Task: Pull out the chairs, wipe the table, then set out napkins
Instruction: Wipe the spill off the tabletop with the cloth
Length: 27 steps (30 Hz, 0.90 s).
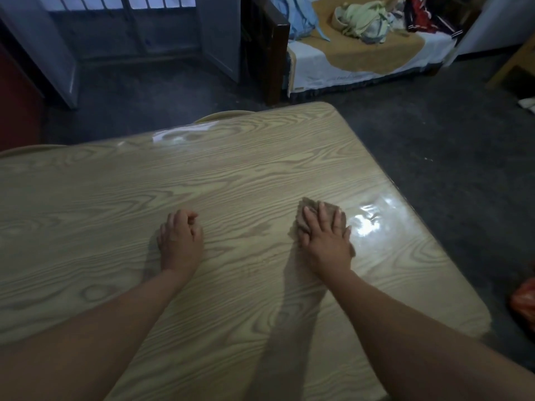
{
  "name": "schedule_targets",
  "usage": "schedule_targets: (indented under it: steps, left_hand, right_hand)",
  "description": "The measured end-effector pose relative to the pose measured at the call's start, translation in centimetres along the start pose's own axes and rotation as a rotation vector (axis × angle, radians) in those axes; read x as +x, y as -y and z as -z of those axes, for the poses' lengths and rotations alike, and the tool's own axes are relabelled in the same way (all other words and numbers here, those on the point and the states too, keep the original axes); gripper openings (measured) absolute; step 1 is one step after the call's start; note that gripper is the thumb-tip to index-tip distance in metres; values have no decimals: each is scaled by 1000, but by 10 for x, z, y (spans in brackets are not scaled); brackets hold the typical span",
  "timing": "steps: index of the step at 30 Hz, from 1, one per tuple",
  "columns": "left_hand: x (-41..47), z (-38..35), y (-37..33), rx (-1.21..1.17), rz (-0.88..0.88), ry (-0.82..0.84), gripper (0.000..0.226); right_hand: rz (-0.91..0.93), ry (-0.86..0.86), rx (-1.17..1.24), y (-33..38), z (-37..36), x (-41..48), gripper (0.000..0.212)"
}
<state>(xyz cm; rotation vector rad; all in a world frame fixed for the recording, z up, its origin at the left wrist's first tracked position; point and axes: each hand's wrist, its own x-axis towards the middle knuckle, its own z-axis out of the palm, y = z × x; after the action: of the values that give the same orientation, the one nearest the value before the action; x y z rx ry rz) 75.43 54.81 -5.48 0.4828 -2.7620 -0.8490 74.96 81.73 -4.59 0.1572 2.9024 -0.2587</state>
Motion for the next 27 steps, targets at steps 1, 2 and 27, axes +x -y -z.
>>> schedule_targets:
  steps: [1,2,27]
  left_hand:
    - [-2,4,0,-20,20,7,25]
    - [-5,9,-1,-41,38,14,25]
    - [-3,15,-61,-56,179,193,24]
  right_hand:
    - [26,-19,1,14,-8,-12,60]
    - [72,-51,-1,31,-15,-26,62]
    - [216,20,12,51,-14,-72,60]
